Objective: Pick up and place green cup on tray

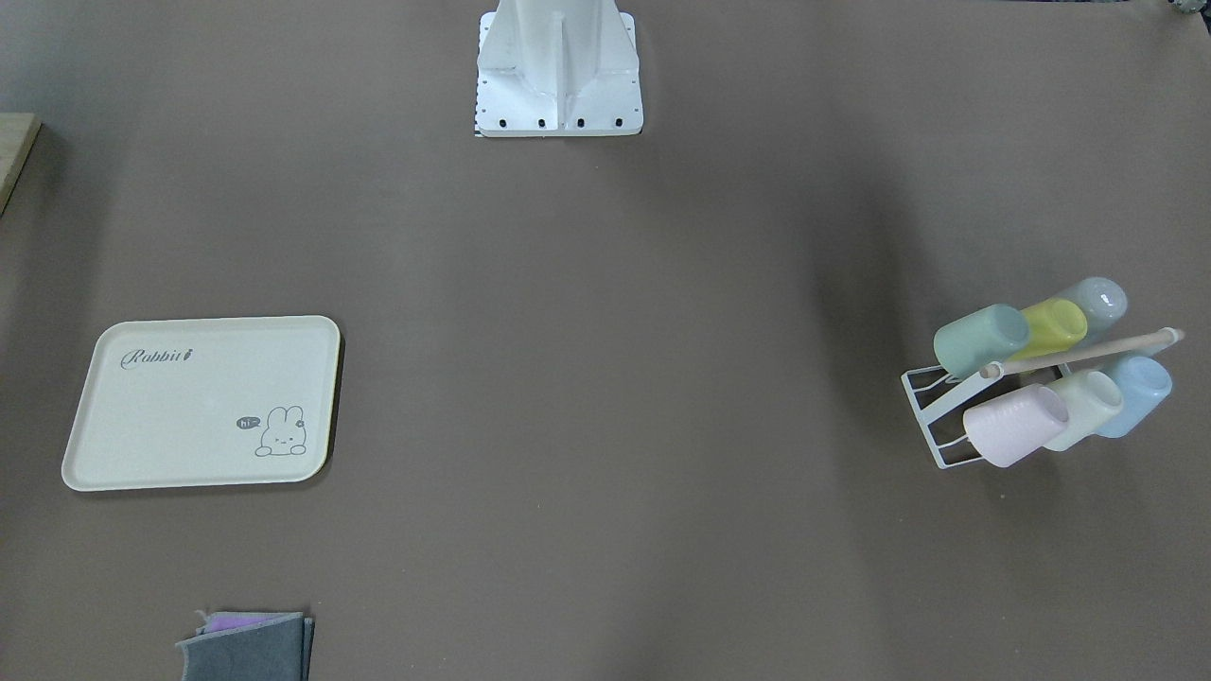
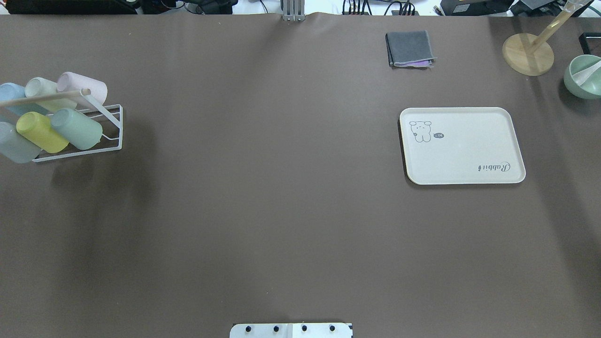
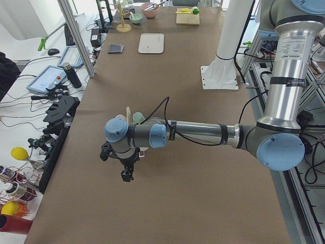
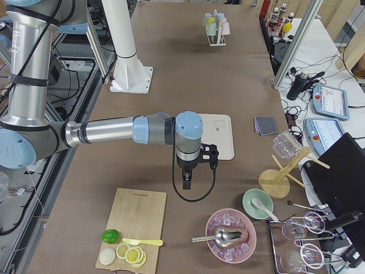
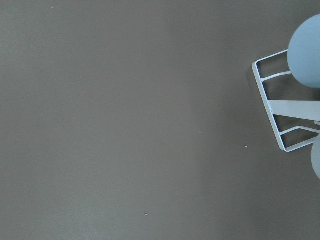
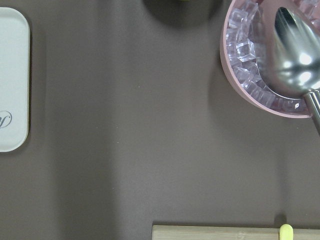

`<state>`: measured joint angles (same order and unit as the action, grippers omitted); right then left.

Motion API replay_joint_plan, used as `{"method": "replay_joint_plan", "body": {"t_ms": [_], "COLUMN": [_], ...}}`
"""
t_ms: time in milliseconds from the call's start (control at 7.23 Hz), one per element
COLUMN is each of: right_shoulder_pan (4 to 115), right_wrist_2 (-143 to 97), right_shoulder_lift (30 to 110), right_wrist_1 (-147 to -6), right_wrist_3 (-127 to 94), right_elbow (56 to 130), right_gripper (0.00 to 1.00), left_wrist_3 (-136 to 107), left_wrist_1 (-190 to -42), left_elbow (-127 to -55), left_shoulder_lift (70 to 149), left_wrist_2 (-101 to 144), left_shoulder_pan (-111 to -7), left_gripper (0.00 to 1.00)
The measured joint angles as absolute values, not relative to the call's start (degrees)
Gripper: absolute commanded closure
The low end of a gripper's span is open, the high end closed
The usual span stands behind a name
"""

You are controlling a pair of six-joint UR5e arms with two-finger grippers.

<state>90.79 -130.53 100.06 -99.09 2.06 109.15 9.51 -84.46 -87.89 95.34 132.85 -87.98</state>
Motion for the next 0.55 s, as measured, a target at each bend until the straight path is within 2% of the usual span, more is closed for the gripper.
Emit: {"method": "replay_joint_plan", "body": {"t_ms": [554], "right_shoulder_pan": [90.79], "right_wrist_2": [-130.46], "right_shoulder_lift": [100.18], "right_wrist_1": [-99.05], "right_wrist_3": [2.12], "right_elbow": [109.18], "right_gripper": [0.00], "left_wrist_3": [8.46], "left_wrist_1": [-84.46], "left_elbow": [-88.23], "left_shoulder_lift": [95.80], "left_wrist_2": [132.90], "left_shoulder_pan": [-87.98], "left_gripper": [0.02]}}
